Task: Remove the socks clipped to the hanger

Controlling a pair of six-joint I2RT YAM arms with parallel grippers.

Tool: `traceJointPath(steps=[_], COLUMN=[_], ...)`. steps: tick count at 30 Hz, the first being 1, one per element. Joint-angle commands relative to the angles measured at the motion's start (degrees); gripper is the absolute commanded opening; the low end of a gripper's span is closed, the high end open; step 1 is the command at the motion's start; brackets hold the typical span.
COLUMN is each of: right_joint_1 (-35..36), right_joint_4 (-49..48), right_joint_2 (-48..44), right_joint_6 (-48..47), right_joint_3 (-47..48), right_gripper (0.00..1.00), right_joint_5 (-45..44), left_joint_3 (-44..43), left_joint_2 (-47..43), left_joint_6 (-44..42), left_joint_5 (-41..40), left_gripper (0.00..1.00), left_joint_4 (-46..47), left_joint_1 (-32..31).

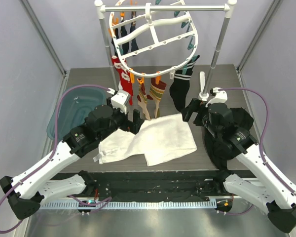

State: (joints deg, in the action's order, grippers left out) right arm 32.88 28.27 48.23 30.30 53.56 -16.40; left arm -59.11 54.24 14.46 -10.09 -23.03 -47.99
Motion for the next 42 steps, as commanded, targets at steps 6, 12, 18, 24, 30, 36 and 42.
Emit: traceJointPath(steps=[6,12,18,24,30,36,42], right_joint_1=[0.0,-0.3,-8.6,-16.2,-16.5,-17.1,-17.1], right_joint_4=[-12.2,-22.3,-20.0,-19.8,-22.1,-30.5,-34.9], right_joint_2=[-2.2,5.5,12.7,16.5,21.4,24.5,26.1], right_joint_6=[-8.3,-21.4,-24.8,-25.6,-30.0,-30.0,-28.5], right_joint_3=[-1.0,0.1,9.4,12.8,13.2,10.1,7.7], right_gripper=[0.97,0.96,0.93,0.87,0.72,0.67,0.61], right_joint_5=[-6.2,-14.0,2.9,23.7,30.8,31.9,33.3], left_joint_3=[-1.9,-1.7,-1.9,-1.7,-1.7,-1.5,-1.4], left_joint_2=[-1.4,-1.8,-1.9,-2.5,-2.8,-2.8,-2.6], left_joint_6=[-0.6,-0.3,-0.5,-0.4,-0.5,-0.7,-1.0], left_joint_5=[-0.2,0.2,0.4,1.1,1.6,1.6,2.4], left_gripper=[1.00,1.00,1.00,1.00,1.00,1.00,1.00], left_joint_4=[1.8,2.0,2.0,2.2,2.1,2.3,2.3], left_joint_1=[0.1,0.1,0.1,0.1,0.1,0.1,0.2])
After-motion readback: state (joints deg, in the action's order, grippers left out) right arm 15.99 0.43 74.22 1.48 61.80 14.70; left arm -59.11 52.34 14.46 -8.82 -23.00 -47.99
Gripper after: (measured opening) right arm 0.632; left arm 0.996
